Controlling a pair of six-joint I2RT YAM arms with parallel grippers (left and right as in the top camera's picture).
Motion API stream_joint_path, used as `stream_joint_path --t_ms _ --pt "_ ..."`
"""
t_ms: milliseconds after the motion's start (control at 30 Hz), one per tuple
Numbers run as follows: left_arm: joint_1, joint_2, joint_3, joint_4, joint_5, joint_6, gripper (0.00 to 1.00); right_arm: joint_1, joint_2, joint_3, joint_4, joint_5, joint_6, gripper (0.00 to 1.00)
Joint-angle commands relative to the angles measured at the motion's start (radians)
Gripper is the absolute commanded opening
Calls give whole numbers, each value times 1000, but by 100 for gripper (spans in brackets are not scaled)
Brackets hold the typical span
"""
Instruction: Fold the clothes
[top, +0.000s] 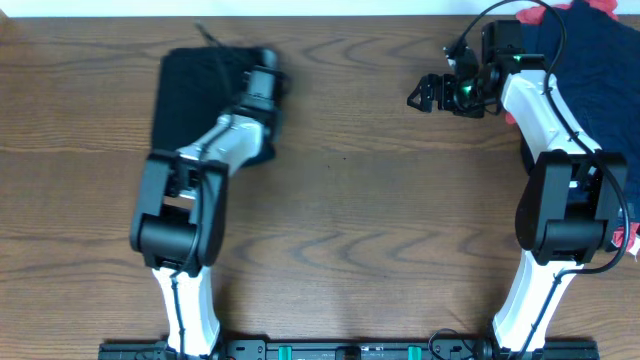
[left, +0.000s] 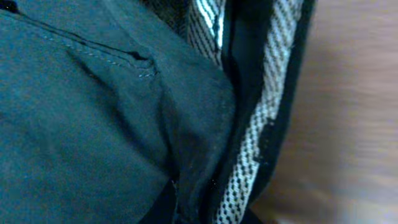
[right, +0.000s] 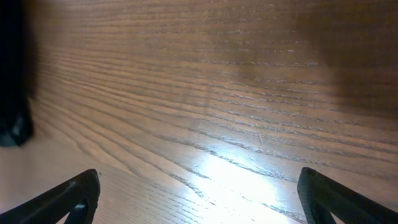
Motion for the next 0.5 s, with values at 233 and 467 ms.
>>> stream_joint_path --t_ms 233,467 --pt "151 137 -10 173 130 389 6 5 3 16 -1 11 -19 99" --pt "154 274 -10 262 126 508 6 5 3 16 0 12 -19 99"
